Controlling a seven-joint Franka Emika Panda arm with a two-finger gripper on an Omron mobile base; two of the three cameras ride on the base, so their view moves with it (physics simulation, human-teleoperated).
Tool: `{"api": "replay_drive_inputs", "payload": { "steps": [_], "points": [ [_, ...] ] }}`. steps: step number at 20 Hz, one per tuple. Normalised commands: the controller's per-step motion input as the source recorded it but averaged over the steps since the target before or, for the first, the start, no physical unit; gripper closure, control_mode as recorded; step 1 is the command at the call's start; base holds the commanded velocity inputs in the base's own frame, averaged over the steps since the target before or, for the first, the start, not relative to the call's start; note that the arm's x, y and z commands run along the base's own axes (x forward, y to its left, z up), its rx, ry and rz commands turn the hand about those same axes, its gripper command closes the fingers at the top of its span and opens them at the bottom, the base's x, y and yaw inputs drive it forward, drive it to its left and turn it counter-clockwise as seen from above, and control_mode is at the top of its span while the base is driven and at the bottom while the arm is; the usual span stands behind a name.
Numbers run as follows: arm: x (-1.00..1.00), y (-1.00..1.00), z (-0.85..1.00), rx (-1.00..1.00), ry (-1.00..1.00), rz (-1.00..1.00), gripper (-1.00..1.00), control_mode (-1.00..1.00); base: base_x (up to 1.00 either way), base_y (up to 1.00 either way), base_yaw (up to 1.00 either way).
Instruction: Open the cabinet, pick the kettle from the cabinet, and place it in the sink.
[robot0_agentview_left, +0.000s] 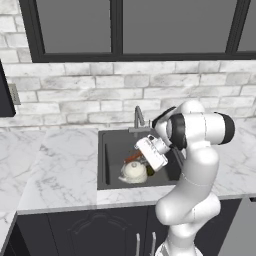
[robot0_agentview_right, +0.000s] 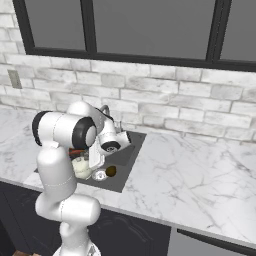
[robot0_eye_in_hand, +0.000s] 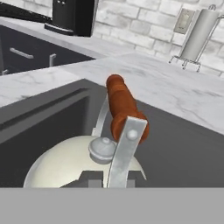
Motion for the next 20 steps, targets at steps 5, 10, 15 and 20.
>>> {"api": "replay_drive_inputs", "payload": {
  "steps": [5,10,15,20],
  "points": [
    [0.08,0.03,-0.26,0.0,-0.02,-0.01,1.0,-1.0,0.0,0.0,0.0],
    [0.08,0.03,-0.29,0.0,-0.01,-0.03,1.0,-1.0,0.0,0.0,0.0],
    [0.08,0.03,-0.28,0.0,-0.01,-0.03,1.0,-1.0,0.0,0.0,0.0],
    [0.04,0.03,-0.27,0.0,-0.13,-0.02,1.0,-1.0,0.0,0.0,0.0]
  ]
}}
